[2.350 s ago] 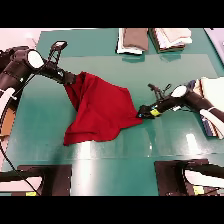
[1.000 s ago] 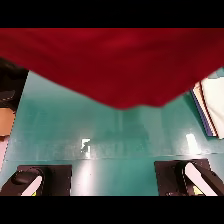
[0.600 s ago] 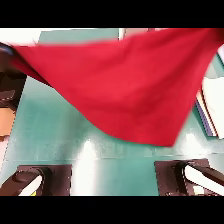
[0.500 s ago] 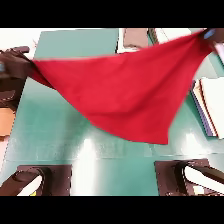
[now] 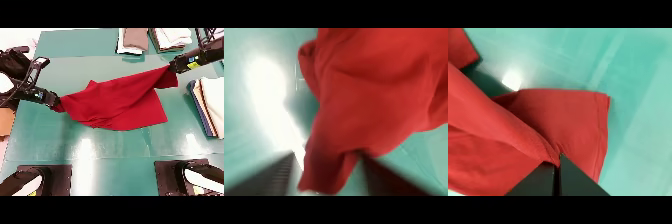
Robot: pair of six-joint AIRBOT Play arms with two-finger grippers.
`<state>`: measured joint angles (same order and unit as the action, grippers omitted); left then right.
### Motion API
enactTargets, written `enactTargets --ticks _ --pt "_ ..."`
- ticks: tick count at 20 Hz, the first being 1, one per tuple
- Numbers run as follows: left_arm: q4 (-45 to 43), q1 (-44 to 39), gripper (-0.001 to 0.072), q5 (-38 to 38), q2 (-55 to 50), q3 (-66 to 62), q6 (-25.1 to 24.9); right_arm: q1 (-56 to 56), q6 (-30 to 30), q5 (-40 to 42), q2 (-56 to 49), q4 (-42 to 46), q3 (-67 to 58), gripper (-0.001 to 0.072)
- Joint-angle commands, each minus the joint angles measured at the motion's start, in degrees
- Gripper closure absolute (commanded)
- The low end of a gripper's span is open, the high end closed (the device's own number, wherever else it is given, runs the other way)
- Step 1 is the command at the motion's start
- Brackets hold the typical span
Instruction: Fold the shirts.
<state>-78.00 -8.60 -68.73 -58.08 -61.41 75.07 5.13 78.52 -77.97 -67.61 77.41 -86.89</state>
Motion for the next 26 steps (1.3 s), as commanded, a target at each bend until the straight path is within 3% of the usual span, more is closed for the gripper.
enactTargets --ticks 1,5,9,18,26 --pt "-0.4 0.0 0.0098 -0.7 -0.3 -0.1 0.5 -1.4 0.0 1.4 3.8 0.7 3.9 0.0698" --pt "-5.8 0.0 0.0098 1.9 0.1 -5.3 7.6 -4.6 0.0 2.6 7.8 0.4 7.5 0.0698" --pt "-4.9 0.0 0.0098 4.7 -3.4 -2.9 12.6 -5.6 0.1 4.7 10.0 0.2 10.1 0.0698" --pt "17.8 0.0 0.0098 12.7 -21.6 -0.1 13.2 -5.6 0.1 4.9 9.8 0.2 10.1 0.0698" --pt "17.9 -0.1 0.0099 12.0 -23.1 -0.1 13.0 -5.6 0.1 4.9 9.8 0.2 10.1 0.0698"
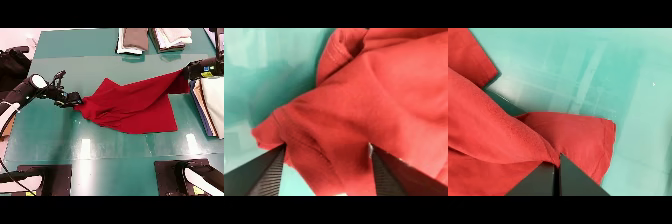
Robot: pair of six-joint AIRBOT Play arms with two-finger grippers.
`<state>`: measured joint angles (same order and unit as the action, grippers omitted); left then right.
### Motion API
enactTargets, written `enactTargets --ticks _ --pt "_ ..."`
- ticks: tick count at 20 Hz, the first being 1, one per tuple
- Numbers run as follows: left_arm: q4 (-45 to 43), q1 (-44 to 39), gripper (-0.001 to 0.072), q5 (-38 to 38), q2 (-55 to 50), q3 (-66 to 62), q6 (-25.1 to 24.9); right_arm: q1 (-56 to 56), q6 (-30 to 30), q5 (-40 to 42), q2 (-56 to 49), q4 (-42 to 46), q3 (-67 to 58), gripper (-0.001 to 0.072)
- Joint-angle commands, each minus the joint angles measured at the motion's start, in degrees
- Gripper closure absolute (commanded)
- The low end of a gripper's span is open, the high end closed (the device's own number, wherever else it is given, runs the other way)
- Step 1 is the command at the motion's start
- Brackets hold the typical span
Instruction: Fold the shirts.
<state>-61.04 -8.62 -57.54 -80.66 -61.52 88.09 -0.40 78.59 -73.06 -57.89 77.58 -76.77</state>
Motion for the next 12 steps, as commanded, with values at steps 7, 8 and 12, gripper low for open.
enactTargets --ticks 7,8,12 --pt "1.7 0.0 0.0674 4.7 0.0 -3.0 0.0 0.0 0.0 0.6 0.2 0.0 -0.2 0.0698" --pt "0.1 0.0 0.0675 4.4 1.2 -5.7 0.0 0.0 -0.1 0.5 0.3 0.2 -1.4 0.0698" --pt "-11.8 0.0 0.0674 4.3 12.7 -20.4 0.0 0.0 -0.7 0.2 0.3 0.2 -14.9 0.0698"
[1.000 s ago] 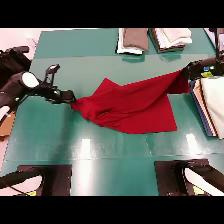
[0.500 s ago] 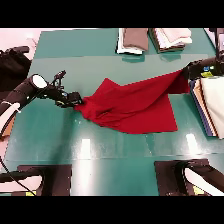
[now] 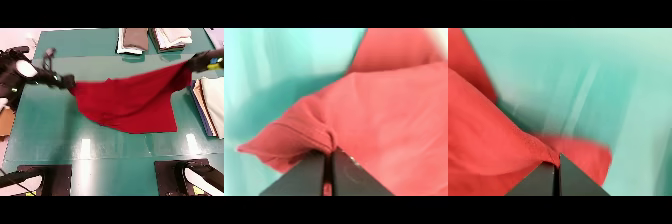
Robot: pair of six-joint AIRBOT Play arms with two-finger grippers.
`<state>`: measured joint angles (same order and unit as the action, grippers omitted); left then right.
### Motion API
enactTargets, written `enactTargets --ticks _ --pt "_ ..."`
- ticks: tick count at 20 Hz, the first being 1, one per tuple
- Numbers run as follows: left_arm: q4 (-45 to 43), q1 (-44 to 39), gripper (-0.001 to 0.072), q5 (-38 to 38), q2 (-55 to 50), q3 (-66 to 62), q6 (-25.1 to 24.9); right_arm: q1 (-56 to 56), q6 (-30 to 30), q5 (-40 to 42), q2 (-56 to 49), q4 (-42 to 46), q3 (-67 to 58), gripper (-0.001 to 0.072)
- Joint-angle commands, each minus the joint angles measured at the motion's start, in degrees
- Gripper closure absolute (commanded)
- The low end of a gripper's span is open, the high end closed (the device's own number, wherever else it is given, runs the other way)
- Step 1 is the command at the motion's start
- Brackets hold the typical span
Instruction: Fold the shirts.
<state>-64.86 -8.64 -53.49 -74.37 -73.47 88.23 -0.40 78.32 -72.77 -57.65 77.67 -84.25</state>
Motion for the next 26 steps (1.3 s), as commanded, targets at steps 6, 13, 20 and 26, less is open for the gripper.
enactTargets --ticks 6,13,20,26 --pt "-16.0 0.0 0.0674 0.0 28.0 -24.7 -0.2 0.0 -0.3 -0.3 3.1 2.0 -28.7 0.0698" --pt "-15.5 0.0 0.0675 -1.0 38.2 -29.9 0.0 0.0 3.0 -0.7 7.0 8.0 -33.9 0.0699" --pt "-13.4 0.0 0.0675 -23.3 23.6 -28.3 -0.1 0.0 3.6 -5.4 -5.6 7.8 -34.8 0.07" --pt "-12.1 0.0 0.0674 -14.1 3.9 -7.4 -1.9 0.0 3.6 -4.7 -21.2 7.5 -21.6 0.0699"
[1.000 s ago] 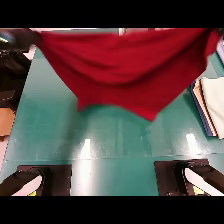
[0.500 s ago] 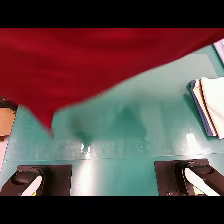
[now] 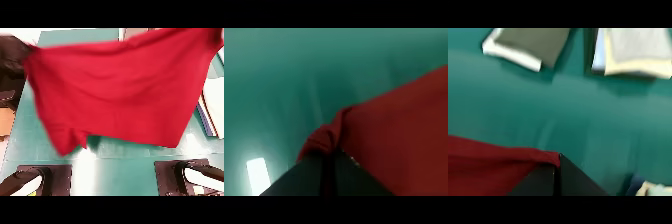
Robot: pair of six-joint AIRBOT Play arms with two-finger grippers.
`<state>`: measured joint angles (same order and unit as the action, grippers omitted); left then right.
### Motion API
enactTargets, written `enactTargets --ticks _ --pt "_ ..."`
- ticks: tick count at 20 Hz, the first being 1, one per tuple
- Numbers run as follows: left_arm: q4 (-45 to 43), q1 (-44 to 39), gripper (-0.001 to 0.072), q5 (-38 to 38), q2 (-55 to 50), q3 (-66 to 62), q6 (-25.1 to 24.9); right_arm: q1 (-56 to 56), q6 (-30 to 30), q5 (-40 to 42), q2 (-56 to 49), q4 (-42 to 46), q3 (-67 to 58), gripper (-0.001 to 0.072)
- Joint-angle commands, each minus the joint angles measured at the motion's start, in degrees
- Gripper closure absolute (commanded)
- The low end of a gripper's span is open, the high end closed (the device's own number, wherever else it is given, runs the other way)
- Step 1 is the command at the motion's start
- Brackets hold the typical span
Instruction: Fold the shirts.
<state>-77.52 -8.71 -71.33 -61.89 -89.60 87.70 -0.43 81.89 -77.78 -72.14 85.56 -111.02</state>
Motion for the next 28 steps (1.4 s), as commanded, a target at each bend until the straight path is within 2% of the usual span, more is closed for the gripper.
enactTargets --ticks 1,3,4,5,6,7,9,12,16,18,22,25,28 --pt "0.5 0.1 0.0674 6.9 -12.2 11.4 -1.4 0.0 0.0 1.6 -9.2 -0.5 7.1 0.0698" --pt "-0.3 0.1 0.0672 10.9 -18.3 12.7 -1.4 0.0 0.2 3.1 -13.7 -0.6 8.9 0.0698" --pt "-0.7 0.1 0.0647 12.3 -20.2 12.6 -1.4 0.0 0.2 3.0 -15.5 -0.9 8.8 0.0698" --pt "-0.8 0.1 0.0353 14.0 -21.5 12.3 -1.1 0.0 0.2 3.2 -16.8 -2.7 8.8 0.0698" --pt "-1.4 0.1 0.0165 15.8 -21.7 12.2 -1.0 0.0 0.2 4.1 -17.5 -4.2 8.8 0.0695" --pt "-2.4 0.1 0.0159 17.0 -21.5 11.7 -0.5 -0.2 0.1 5.6 -17.5 -4.9 8.8 0.0663" --pt "-4.2 1.4 0.0159 14.1 -21.4 8.3 -0.7 -0.6 0.2 7.1 -17.5 -5.0 7.1 0.032" --pt "-3.0 8.6 0.0159 5.3 -21.1 5.0 -0.7 -3.0 -0.6 1.1 -15.6 -9.2 4.4 0.0323" --pt "5.5 17.9 0.0159 -0.8 -21.1 13.4 -3.5 -7.3 -3.4 -1.8 -8.1 -19.2 14.7 0.0324" --pt "8.0 19.2 0.0158 -0.7 -21.1 20.5 -5.7 -7.9 -4.0 -1.3 -3.7 -20.8 21.9 0.0324" --pt "12.6 19.0 0.0159 3.9 -21.1 31.5 -6.4 -6.9 -4.0 2.7 2.3 -21.6 31.9 0.0324" --pt "17.8 18.8 0.0159 5.0 -21.1 33.9 -9.1 -5.1 -4.0 6.3 4.5 -21.6 35.4 0.0324" --pt "17.7 15.3 0.0159 5.6 -21.2 34.2 -9.4 -3.4 -3.9 6.9 4.5 -21.6 35.5 0.0324"
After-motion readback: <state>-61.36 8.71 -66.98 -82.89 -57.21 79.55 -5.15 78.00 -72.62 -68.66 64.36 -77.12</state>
